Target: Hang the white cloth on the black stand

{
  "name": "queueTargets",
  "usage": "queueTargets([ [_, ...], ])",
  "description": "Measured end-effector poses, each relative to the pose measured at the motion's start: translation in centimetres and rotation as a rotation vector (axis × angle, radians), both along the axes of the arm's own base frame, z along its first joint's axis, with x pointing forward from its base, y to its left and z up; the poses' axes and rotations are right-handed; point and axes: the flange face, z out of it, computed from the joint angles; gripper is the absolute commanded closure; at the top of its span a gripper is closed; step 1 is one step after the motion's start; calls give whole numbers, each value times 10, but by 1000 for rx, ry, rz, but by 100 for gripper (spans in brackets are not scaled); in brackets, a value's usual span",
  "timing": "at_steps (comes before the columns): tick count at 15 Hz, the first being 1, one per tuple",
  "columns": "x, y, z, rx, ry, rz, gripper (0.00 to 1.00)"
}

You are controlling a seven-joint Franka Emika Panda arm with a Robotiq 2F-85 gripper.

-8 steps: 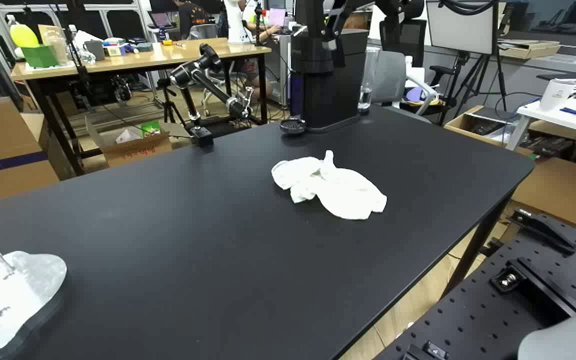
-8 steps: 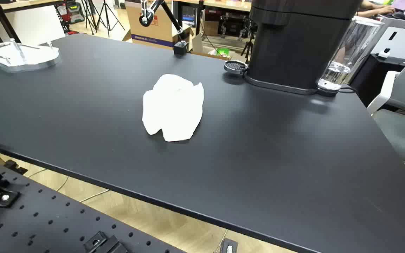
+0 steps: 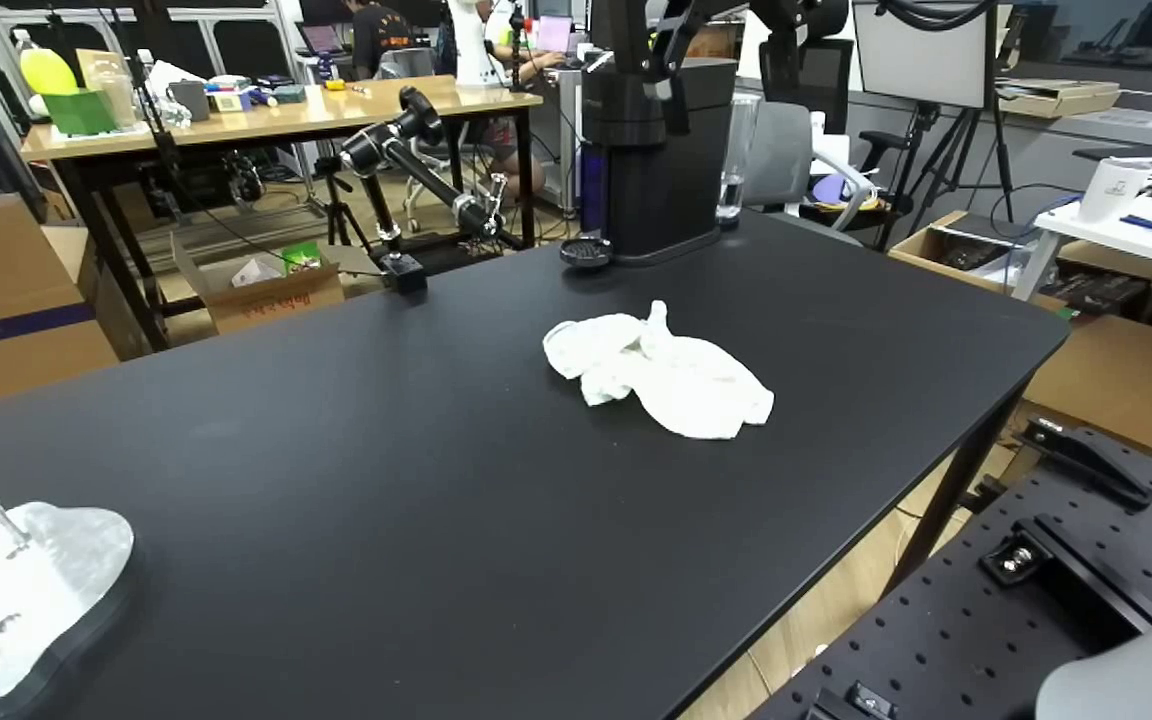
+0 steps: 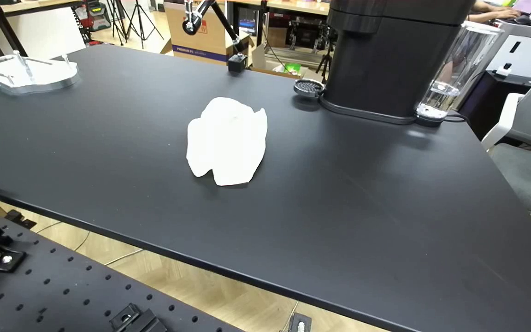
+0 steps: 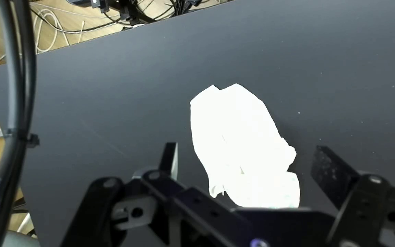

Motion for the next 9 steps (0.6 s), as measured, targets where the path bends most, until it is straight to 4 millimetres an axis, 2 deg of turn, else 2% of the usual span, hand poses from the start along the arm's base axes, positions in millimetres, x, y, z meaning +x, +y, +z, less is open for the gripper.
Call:
queueTargets([
  [6,2,0,0,-1,-11,6,0],
  [9,21,-7,0,-18,-116,121,0],
])
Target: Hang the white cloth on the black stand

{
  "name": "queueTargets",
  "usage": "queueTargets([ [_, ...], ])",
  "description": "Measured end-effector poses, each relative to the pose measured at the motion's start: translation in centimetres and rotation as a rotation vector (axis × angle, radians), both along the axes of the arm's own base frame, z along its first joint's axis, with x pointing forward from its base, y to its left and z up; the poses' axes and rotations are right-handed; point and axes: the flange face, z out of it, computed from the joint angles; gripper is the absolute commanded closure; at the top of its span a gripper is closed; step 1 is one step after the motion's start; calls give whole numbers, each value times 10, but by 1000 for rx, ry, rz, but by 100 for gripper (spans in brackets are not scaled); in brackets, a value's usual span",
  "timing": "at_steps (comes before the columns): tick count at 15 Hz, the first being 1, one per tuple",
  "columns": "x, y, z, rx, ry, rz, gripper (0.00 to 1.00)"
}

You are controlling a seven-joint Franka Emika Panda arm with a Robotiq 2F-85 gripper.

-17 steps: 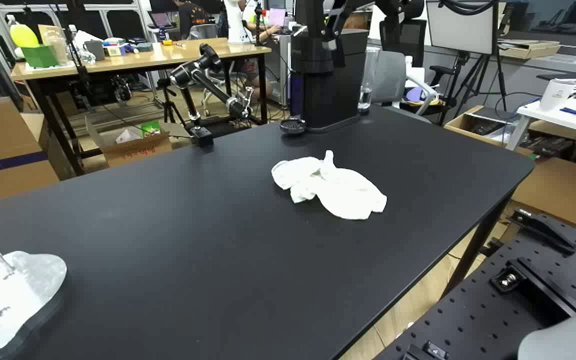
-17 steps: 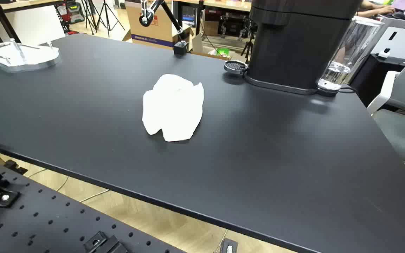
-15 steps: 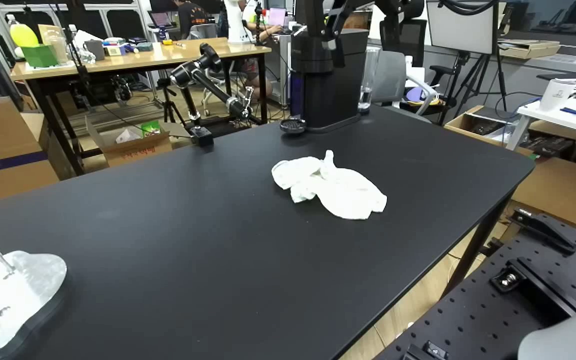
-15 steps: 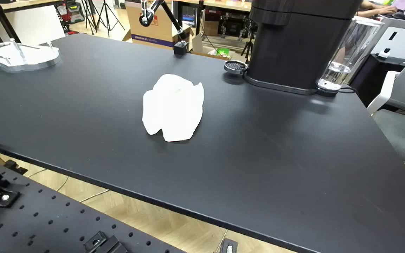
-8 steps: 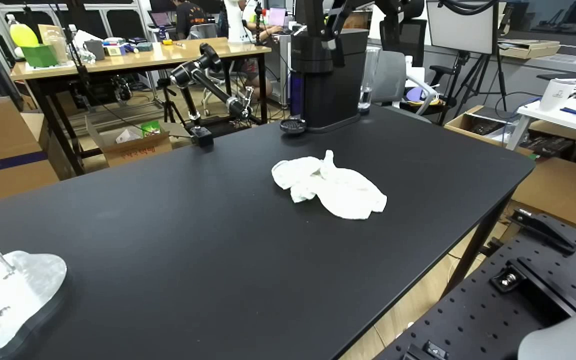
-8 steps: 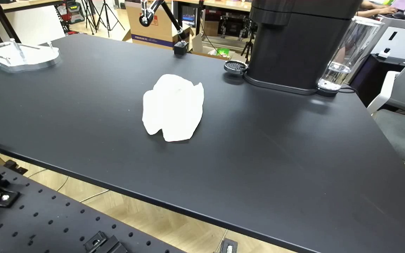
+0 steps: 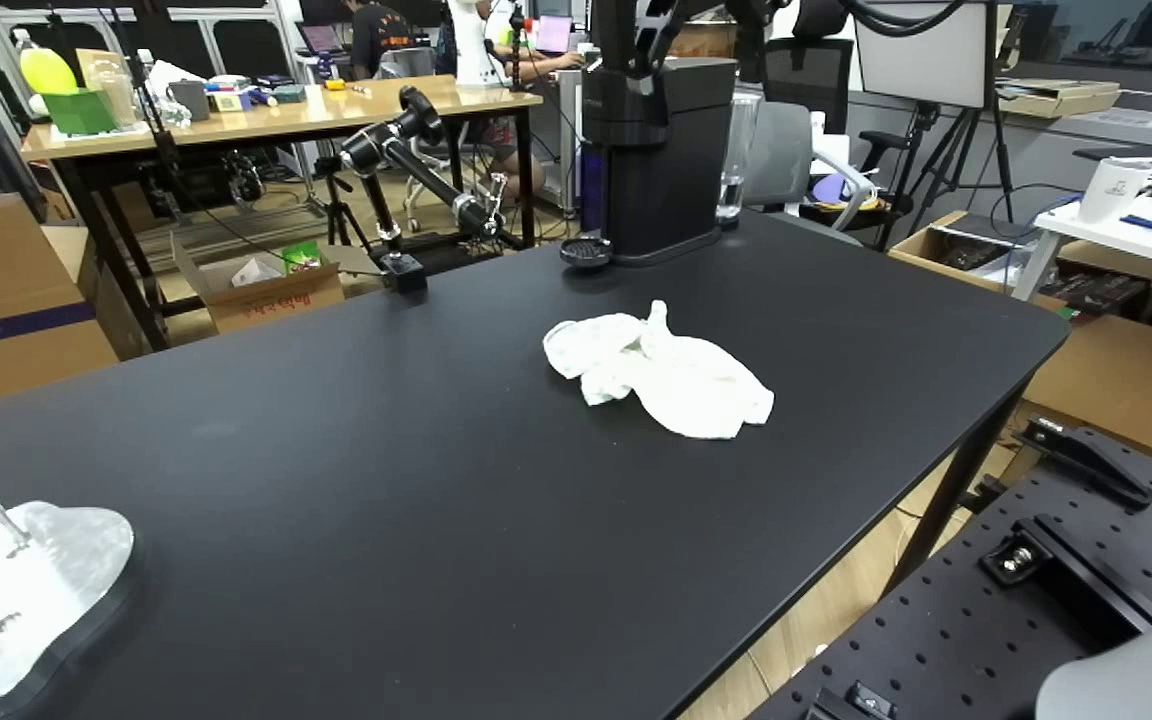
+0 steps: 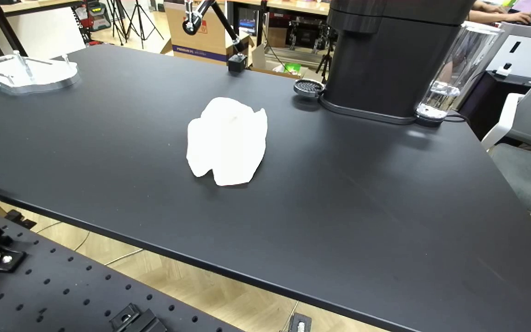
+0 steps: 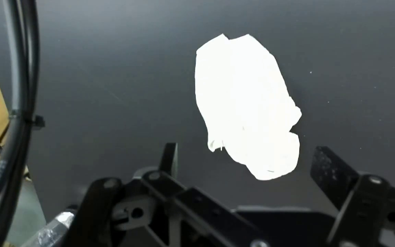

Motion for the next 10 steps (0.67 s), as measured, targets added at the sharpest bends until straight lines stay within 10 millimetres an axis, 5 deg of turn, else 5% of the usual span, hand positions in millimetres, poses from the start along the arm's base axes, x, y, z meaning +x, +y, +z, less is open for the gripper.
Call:
queueTargets([
  [6,50,-54,-42,68,-58,355,0],
  [10,53,-56,-49,74,-48,368,0],
])
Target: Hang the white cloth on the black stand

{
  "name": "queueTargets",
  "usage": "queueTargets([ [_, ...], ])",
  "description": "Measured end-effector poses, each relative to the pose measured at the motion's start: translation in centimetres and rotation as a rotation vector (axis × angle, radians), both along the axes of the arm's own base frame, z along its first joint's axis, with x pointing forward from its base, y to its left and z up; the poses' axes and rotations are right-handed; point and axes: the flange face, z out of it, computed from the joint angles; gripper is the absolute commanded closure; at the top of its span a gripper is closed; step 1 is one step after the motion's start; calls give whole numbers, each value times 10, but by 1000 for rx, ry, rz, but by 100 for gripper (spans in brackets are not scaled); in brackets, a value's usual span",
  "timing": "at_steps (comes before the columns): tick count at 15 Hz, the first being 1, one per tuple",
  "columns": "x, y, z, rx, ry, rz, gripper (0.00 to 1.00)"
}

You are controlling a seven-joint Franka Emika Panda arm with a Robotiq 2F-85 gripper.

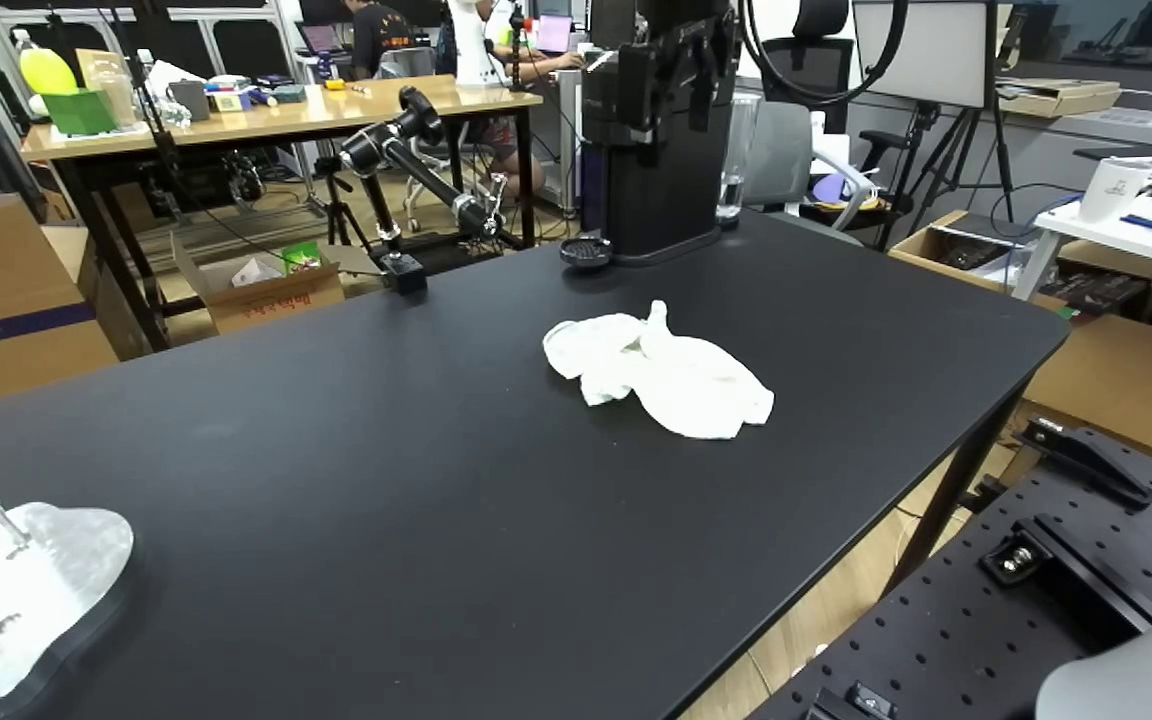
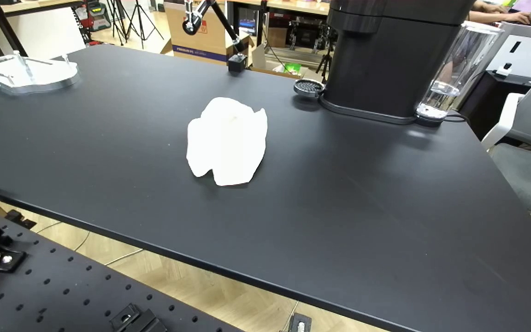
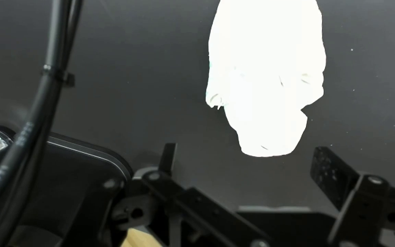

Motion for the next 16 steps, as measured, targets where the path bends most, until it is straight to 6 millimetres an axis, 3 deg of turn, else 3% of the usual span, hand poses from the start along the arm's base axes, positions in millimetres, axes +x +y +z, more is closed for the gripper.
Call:
queueTargets([
  [4,-1,4,-4,-37,10,41,0],
  [7,-3,11,-19,-99,29,118,0],
  [12,-1,15,-67,-155,58,230,0],
  [16,-1,5,-111,-126,86,253,0],
])
